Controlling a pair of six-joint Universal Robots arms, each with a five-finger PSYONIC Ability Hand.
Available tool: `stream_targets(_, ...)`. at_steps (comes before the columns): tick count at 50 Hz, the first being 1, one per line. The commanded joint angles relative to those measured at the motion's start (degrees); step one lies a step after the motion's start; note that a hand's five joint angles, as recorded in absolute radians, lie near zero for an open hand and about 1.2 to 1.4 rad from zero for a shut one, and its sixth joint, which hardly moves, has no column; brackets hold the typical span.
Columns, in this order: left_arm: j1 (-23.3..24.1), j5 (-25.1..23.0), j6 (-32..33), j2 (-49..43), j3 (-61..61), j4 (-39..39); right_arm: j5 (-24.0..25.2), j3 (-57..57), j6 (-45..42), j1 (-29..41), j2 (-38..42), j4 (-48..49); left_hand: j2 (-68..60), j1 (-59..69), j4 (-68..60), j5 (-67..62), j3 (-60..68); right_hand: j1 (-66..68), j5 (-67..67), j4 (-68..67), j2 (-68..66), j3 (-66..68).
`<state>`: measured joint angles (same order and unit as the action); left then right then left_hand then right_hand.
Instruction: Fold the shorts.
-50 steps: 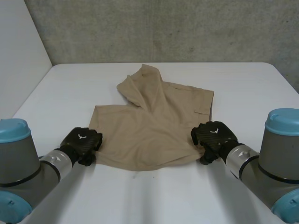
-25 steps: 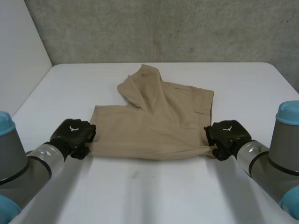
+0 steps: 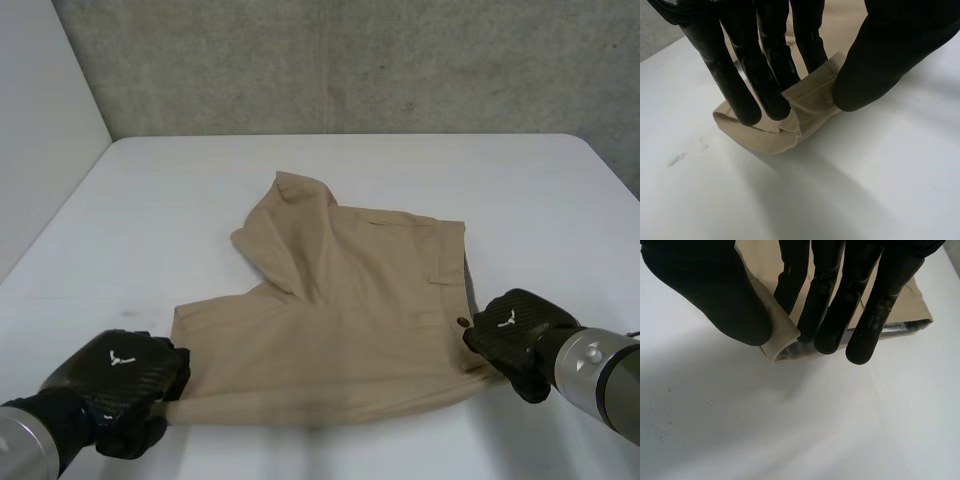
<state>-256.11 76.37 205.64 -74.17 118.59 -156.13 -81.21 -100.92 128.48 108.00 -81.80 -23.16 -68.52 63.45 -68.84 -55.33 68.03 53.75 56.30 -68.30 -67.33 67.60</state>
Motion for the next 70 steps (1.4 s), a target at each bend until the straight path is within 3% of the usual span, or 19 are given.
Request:
stream_targets(1, 0.79, -0.34, -0.15, -5.63, -0.81, -6.38, -0.18, -1.38, 0.89, -0.16, 0.94, 4.7, 28.86, -23.8, 29.18, 25.67, -28.38, 26.25, 13.7, -11.7, -12.67, 12.4)
stream_targets(2, 1.66, -0.25, -0.06, -6.16, -2.03, -8.47, 0.08, -1.56, 0.98, -0.16, 1.55, 5.14, 47.19, -42.12, 47.5, 44.0, -46.7, 26.25, 13.7, -11.7, -12.67, 12.4)
stream_targets(4, 2.28, -0.25, -0.15, -6.78, -3.97, -11.12, 0.09, -1.73, 1.07, 0.01, 2.17, 5.58, 53.23, -48.16, 53.55, 50.04, -52.75, 26.25, 13.7, -11.7, -12.67, 12.4)
stream_targets(10, 2.55, -0.08, 0.03, -12.75, -12.14, -25.61, -0.27, -2.26, 1.68, 0.45, 4.28, 6.81, 52.76, -47.69, 53.07, 49.57, -52.27, 26.25, 13.7, -11.7, -12.67, 12.4)
stream_targets(15, 4.82, -0.08, -0.24, -25.54, -21.17, -34.76, -0.35, -2.96, 1.68, 0.54, 4.37, 7.69, 49.23, -44.16, 49.55, 46.04, -48.75, 26.25, 13.7, -11.7, -12.67, 12.4)
stream_targets(23, 10.63, 0.36, 0.64, -50.25, -42.34, -32.68, -0.44, -3.23, 1.68, 0.54, 5.77, 9.62, 45.04, -39.97, 45.35, 41.85, -44.55, 26.25, 13.7, -11.7, -12.67, 12.4)
stream_targets(31, 10.55, -0.08, 4.76, -63.71, -56.16, -30.91, -0.53, -3.58, 1.68, 0.63, 6.92, 10.5, 40.32, -35.25, 40.64, 37.13, -39.84, 26.25, 13.7, -11.7, -12.67, 12.4)
stream_targets(34, 10.29, 0.19, 6.35, -66.19, -58.46, -30.73, -0.53, -3.49, 1.68, 0.63, 7.27, 10.76, 37.97, -32.9, 38.28, 34.78, -37.48, 26.25, 13.7, -11.7, -12.67, 12.4)
stream_targets(36, 10.02, 0.45, 7.5, -67.77, -59.87, -30.47, -0.53, -3.49, 1.68, 0.63, 7.36, 11.03, 29.56, -24.49, 29.88, 26.37, -29.08, 26.25, 13.7, -11.7, -12.67, 12.4)
stream_targets(37, 9.85, 0.62, 7.84, -68.12, -60.4, -30.38, -0.62, -3.49, 1.68, 0.63, 7.36, 11.12, 23.88, -18.81, 24.2, 20.69, -23.39, 26.25, 13.7, -11.7, -12.67, 12.4)
stream_targets(39, 9.76, 1.41, 7.94, -68.3, -61.1, -30.38, -0.62, -3.4, 1.68, 0.54, 7.45, 11.38, -0.77, 5.84, -0.45, -3.96, 1.25, 26.25, 13.7, -11.7, -12.67, 12.4)
stream_targets(41, 9.67, 3.94, 7.94, -68.04, -61.19, -30.47, -0.62, -3.31, 1.68, 0.45, 7.45, 11.47, -11.44, 16.51, -11.12, -14.63, 11.92, 26.25, 13.7, -11.7, -12.67, 12.4)
stream_targets(48, 9.84, 15.9, 10.12, -66.73, -57.96, -30.73, -0.71, -3.23, 1.6, 0.45, 8.32, 11.47, -11.48, 16.55, -11.16, -14.67, 11.97, 26.25, 13.7, -11.7, -12.67, 12.4)
stream_targets(55, 9.23, 18.03, 18.2, -63.56, -50.48, -31.34, -0.71, -3.23, 1.6, 0.63, 8.5, 11.47, -11.48, 16.55, -11.16, -14.67, 11.97, 26.25, 13.7, -11.7, -12.67, 12.4)
stream_targets(60, 9.05, 17.94, 19.71, -62.51, -48.01, -31.43, -0.79, -3.4, 1.6, 0.63, 8.5, 11.38, -11.48, 16.55, -11.16, -14.67, 11.97, 26.25, 13.7, -11.7, -12.67, 12.4)
stream_targets(62, 9.32, 17.94, 19.71, -61.98, -47.57, -31.43, -0.79, -3.49, 1.6, 0.63, 8.41, 11.47, 1.53, 3.54, 1.84, -1.66, -1.04, 26.25, 13.7, -11.7, -12.67, 12.4)
stream_targets(63, 9.49, 17.94, 19.63, -61.37, -47.05, -31.52, -0.79, -3.49, 1.6, 0.63, 8.41, 11.47, 24.93, -19.86, 25.25, 21.74, -24.45, 26.25, 13.7, -11.7, -12.67, 12.4)
stream_targets(65, 9.67, 18.03, 19.63, -60.75, -46.69, -31.52, -0.79, -3.4, 1.6, 0.63, 8.41, 11.47, 40.25, -35.18, 40.57, 37.06, -39.77, 26.25, 13.7, -11.7, -12.67, 12.4)
stream_targets(70, 9.67, 18.2, 19.54, -57.76, -46.43, -31.52, -0.79, -3.14, 2.03, 0.72, 8.24, 12.08, 42.32, -37.25, 42.64, 39.13, -41.84, 26.25, 13.7, -11.7, -12.67, 12.4)
